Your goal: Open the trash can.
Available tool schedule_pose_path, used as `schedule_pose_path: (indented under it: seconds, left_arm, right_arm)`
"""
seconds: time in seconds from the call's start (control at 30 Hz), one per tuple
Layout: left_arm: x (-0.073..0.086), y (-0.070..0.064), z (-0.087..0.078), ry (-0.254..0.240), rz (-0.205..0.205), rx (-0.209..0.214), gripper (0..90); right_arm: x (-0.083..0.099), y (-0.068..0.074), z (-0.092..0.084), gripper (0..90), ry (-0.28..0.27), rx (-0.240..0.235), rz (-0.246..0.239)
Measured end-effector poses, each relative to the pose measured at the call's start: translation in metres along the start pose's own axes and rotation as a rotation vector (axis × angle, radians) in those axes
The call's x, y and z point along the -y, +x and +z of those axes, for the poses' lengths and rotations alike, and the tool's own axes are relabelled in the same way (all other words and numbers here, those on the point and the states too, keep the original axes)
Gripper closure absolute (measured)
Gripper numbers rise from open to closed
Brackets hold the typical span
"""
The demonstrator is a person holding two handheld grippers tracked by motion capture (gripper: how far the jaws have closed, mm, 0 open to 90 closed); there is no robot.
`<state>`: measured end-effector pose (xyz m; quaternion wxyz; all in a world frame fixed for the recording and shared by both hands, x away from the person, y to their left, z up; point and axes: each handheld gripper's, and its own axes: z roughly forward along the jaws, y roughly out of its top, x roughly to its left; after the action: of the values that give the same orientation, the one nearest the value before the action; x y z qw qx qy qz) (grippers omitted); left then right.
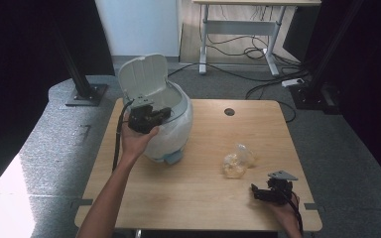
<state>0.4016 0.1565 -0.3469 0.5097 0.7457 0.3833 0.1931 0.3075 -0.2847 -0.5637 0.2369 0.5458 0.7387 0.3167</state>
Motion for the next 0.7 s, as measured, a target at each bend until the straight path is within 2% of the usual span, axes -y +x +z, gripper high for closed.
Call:
schedule_pose_path:
  seconds: [0.27, 0.33, 0.37, 0.4, 0.43, 0.47, 0.5, 0.53, 0.57, 0.7]
  left_arm:
    - [0.000, 0.001, 0.000, -0.006, -0.010, 0.013, 89.7]
    - [-0.001, 0.001, -0.001, -0.008, -0.014, 0.022, 87.3]
    - [-0.001, 0.001, -0.001, -0.011, -0.005, 0.014, 82.1]
    - [-0.001, 0.001, -0.001, -0.011, -0.005, 0.014, 71.4]
    - [-0.001, -0.002, -0.004, -0.038, 0.005, -0.028, 62.2]
    - [-0.001, -0.002, -0.007, -0.056, -0.011, -0.008, 55.9]
    - [-0.001, -0.002, -0.007, -0.056, -0.011, -0.008, 50.3]
    - [0.000, -0.002, -0.010, -0.081, -0.033, 0.014, 50.3]
    - [0.002, -0.005, -0.017, -0.089, -0.026, 0.028, 39.8]
    - [0.012, -0.013, -0.031, -0.084, 0.001, 0.046, 27.8]
  right_arm:
    - [0.000, 0.000, 0.000, 4.8, 0.000, -0.001, 0.000]
    - [0.000, 0.000, 0.000, 4.8, 0.000, -0.001, 0.001]
    - [0.000, 0.000, 0.000, 4.8, 0.000, -0.001, 0.001]
    - [0.000, 0.000, 0.000, 4.8, 0.001, -0.002, 0.000]
    - [0.000, 0.000, 0.000, 4.8, 0.001, -0.001, -0.001]
    - [0.000, 0.000, 0.000, 4.8, 0.001, 0.000, 0.001]
    - [0.000, 0.000, 0.000, 4.8, 0.001, 0.000, 0.001]
    - [-0.001, 0.000, 0.001, 4.8, 0.000, 0.000, 0.002]
    - [-0.001, 0.000, 0.001, 4.8, 0.002, 0.002, 0.005]
    - [-0.002, -0.001, 0.002, 4.8, 0.002, 0.002, 0.005]
